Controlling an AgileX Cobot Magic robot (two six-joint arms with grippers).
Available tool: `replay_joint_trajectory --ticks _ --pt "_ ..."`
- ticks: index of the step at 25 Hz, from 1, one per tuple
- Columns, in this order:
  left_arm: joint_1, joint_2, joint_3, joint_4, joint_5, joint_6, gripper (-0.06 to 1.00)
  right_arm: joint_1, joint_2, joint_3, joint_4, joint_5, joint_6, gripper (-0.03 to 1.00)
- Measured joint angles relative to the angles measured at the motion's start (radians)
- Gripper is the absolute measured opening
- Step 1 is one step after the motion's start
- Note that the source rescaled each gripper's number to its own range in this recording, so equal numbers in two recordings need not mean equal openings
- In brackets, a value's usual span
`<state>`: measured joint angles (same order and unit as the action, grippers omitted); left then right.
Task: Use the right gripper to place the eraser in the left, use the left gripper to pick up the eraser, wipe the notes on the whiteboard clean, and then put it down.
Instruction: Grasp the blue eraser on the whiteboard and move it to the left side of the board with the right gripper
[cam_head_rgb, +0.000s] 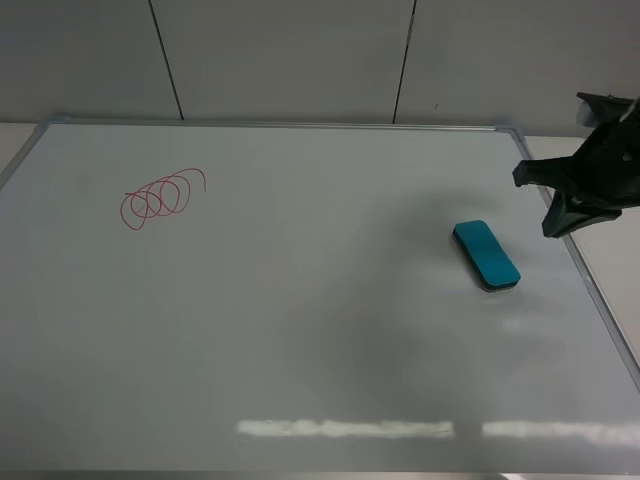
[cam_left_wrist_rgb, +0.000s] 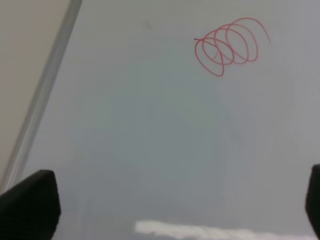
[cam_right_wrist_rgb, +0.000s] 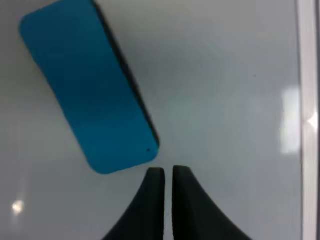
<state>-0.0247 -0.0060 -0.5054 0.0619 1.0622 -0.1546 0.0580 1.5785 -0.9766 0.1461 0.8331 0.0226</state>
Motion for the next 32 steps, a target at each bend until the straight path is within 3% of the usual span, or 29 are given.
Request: replay_joint_trajectory --ticks 3,11,19,32 --pt "0.0 0.0 0.0 0.0 0.0 0.0 1.0 0.043 0.0 0.0 0.009 -0.001 0.004 0.0" --pt "0.0 0.0 0.0 0.0 0.0 0.0 1.0 0.119 0.0 0.0 -0.307 -0.038 0.23 0.0" --pt "0.0 0.0 0.0 0.0 0.0 0.0 1.0 0.191 0.103 -0.002 -0.318 -0.125 0.243 0.0" --pt "0.0 0.0 0.0 0.0 -0.001 0.0 1.0 0.215 0.278 -0.007 -0.336 -0.223 0.232 0.0"
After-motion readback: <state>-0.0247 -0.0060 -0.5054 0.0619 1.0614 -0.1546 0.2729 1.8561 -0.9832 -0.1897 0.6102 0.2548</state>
